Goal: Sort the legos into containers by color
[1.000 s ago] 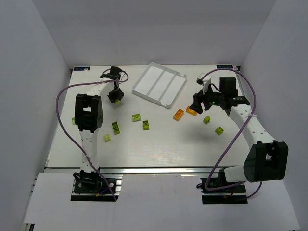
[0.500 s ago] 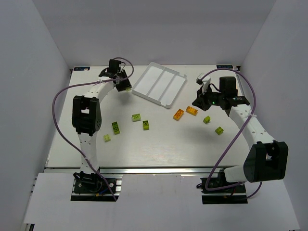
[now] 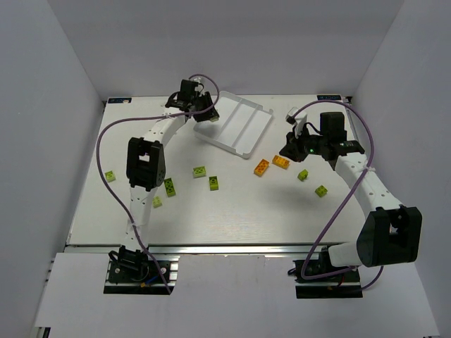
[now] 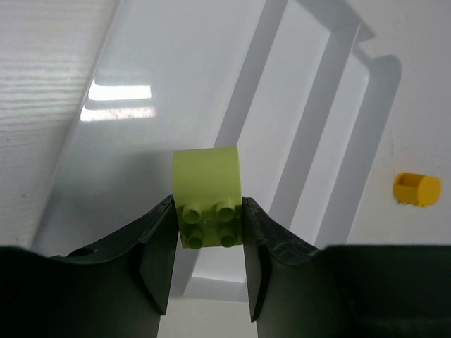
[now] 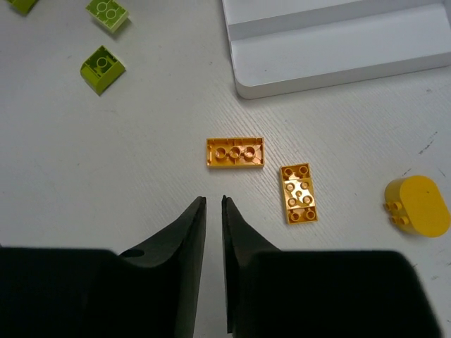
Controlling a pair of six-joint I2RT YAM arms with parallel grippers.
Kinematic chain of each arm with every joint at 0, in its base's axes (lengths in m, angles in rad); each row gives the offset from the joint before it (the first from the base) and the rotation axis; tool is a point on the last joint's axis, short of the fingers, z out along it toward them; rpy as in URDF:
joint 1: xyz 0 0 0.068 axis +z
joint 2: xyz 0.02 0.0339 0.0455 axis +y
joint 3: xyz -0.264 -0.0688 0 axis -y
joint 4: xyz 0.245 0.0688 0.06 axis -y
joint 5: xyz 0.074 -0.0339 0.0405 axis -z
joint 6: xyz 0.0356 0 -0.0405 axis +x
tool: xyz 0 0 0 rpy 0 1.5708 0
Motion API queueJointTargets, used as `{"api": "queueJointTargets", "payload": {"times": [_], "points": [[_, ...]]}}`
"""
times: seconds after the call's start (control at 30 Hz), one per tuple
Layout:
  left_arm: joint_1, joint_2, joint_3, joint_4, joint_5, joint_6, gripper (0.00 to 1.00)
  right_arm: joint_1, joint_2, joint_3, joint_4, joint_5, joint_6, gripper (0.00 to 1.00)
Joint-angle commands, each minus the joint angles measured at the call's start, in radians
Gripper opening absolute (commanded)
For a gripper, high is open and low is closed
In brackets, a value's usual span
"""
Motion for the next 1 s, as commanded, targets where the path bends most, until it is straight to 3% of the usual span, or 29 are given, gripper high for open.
{"api": "queueJointTargets", "payload": {"times": [0.0, 0.1, 0.23, 0.37, 0.47, 0.5, 0.53, 0.57, 0.6, 0.67, 0.7, 0.73, 0.77, 0.8, 0.97], "points": [[-0.011, -0.008, 0.031, -0.041, -0.002, 0.006, 0.49, 0.004, -0.001, 0.004, 0.018, -0.018, -0.006, 0.22], [-0.011, -0.013, 0.027, -0.054, -0.014, 0.009, 0.58, 0.008, 0.007, 0.005, 0.014, -0.024, -0.011, 0.31], [-0.011, -0.040, 0.028, -0.054, -0.031, 0.012, 0.66, 0.023, 0.025, 0.022, -0.014, -0.061, -0.037, 0.53], [-0.011, -0.111, 0.026, -0.069, -0.049, 0.004, 0.68, 0.046, 0.068, 0.057, -0.129, -0.246, -0.242, 0.71], [-0.011, -0.255, -0.086, -0.090, -0.103, -0.025, 0.67, 0.096, 0.099, 0.065, -0.198, -0.361, -0.418, 0.82], [0.002, -0.358, -0.208, -0.083, -0.126, -0.042, 0.55, 0.119, 0.109, 0.064, -0.195, -0.398, -0.512, 0.86], [0.014, -0.419, -0.285, -0.077, -0.144, -0.063, 0.55, 0.153, 0.122, 0.067, -0.186, -0.407, -0.551, 0.87], [0.014, -0.481, -0.364, -0.066, -0.161, -0.098, 0.37, 0.175, 0.157, 0.076, -0.152, -0.404, -0.583, 0.88], [0.026, -0.547, -0.438, -0.067, -0.189, -0.108, 0.31, 0.190, 0.180, 0.086, -0.125, -0.389, -0.601, 0.88], [0.035, -0.732, -0.633, -0.081, -0.276, -0.120, 0.29, 0.273, 0.267, 0.144, -0.068, -0.323, -0.586, 0.88], [0.045, -0.788, -0.687, -0.093, -0.296, -0.126, 0.34, 0.290, 0.301, 0.171, -0.019, -0.299, -0.582, 0.88], [0.057, -0.845, -0.780, -0.139, -0.316, -0.137, 0.44, 0.323, 0.332, 0.197, 0.007, -0.276, -0.557, 0.88], [0.057, -0.944, -0.822, -0.167, -0.363, -0.158, 0.63, 0.360, 0.399, 0.256, 0.027, -0.228, -0.542, 0.88], [0.068, -0.988, -0.857, -0.196, -0.385, -0.171, 0.69, 0.388, 0.440, 0.292, 0.050, -0.207, -0.533, 0.88], [0.078, -1.240, -1.050, -0.377, -0.462, -0.267, 0.77, 0.469, 0.697, 0.549, 0.023, -0.141, -0.473, 0.87]]}}
